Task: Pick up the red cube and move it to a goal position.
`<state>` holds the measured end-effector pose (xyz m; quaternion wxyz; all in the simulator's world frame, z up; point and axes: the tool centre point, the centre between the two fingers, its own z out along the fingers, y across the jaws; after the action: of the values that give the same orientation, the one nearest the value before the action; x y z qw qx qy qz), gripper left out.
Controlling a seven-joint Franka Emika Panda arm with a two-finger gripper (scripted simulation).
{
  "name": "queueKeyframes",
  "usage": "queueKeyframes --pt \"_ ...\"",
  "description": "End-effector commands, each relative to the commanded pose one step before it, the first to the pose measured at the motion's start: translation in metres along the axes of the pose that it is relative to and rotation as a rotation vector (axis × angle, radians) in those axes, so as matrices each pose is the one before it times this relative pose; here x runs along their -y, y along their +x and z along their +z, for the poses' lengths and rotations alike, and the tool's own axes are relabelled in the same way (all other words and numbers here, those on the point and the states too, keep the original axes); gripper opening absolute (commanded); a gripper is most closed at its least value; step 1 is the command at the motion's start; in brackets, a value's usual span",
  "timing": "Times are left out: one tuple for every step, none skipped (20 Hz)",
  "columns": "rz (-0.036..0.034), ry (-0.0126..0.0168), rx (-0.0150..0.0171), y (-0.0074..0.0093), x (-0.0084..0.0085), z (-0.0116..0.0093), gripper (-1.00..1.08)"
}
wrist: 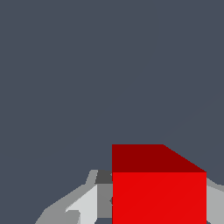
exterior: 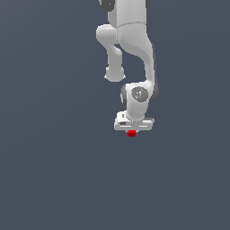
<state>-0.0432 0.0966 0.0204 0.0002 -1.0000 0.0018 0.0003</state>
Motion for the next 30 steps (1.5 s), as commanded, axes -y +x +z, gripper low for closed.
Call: queueKeyframes --pt "0.00027 -0.00004 -0.00046 0.00030 -0.00015 0.00040 -1.00" --pt "0.00000 0.00000 0.00000 -0.00023 0.00002 -0.00053 -1.00" --pt "0.00000 0.00000 0.00000 0.00017 -0.00015 -0.00025 -1.00" --pt "0.00000 0.00000 0.00000 0.00052 -0.00046 -0.00076 -1.00" --pt "0.00000 0.00000 0.00000 0.00087 -0.00077 -0.00126 -1.00" --pt "0.00000 0.00000 0.00000 0.00121 -0.00108 -0.00177 -1.00" --pt "0.00000 0.00000 0.00000 0.00156 -0.00138 -0.00227 -1.00" --pt "0.00000 0.00000 0.00000 0.00190 -0.00168 -0.00276 -1.00" --pt "0.00000 0.00000 0.00000 0.00224 -0.00198 -0.00325 -1.00" --pt "0.00000 0.00000 0.00000 0.00257 -0.00227 -0.00373 -1.00" --pt "0.00000 0.00000 0.00000 0.00291 -0.00256 -0.00421 -1.00" --pt "0.00000 0.00000 0.00000 0.00324 -0.00284 -0.00468 -1.00" --pt "0.00000 0.00000 0.00000 0.00358 -0.00311 -0.00514 -1.00" --pt "0.00000 0.00000 0.00000 0.00391 -0.00338 -0.00559 -1.00" --pt "0.00000 0.00000 0.00000 0.00422 -0.00363 -0.00601 -1.00" --pt "0.00000 0.00000 0.00000 0.00450 -0.00383 -0.00636 -1.00" --pt "0.00000 0.00000 0.00000 0.00474 -0.00400 -0.00664 -1.00" --pt "0.00000 0.00000 0.00000 0.00496 -0.00414 -0.00689 -1.00" --pt "0.00000 0.00000 0.00000 0.00515 -0.00426 -0.00710 -1.00" --pt "0.00000 0.00000 0.00000 0.00518 -0.00425 -0.00709 -1.00" --pt "0.00000 0.00000 0.00000 0.00486 -0.00395 -0.00660 -1.00" --pt "0.00000 0.00000 0.00000 0.00454 -0.00363 -0.00607 -1.00" --pt "0.00000 0.00000 0.00000 0.00423 -0.00331 -0.00555 -1.00" --pt "0.00000 0.00000 0.00000 0.00392 -0.00300 -0.00503 -1.00" --pt "0.00000 0.00000 0.00000 0.00360 -0.00271 -0.00455 -1.00" --pt "0.00000 0.00000 0.00000 0.00327 -0.00244 -0.00409 -1.00" --pt "0.00000 0.00000 0.00000 0.00293 -0.00217 -0.00364 -1.00" --pt "0.00000 0.00000 0.00000 0.00259 -0.00191 -0.00320 -1.00" --pt "0.00000 0.00000 0.00000 0.00226 -0.00164 -0.00275 -1.00" --pt "0.00000 0.00000 0.00000 0.00193 -0.00137 -0.00231 -1.00"
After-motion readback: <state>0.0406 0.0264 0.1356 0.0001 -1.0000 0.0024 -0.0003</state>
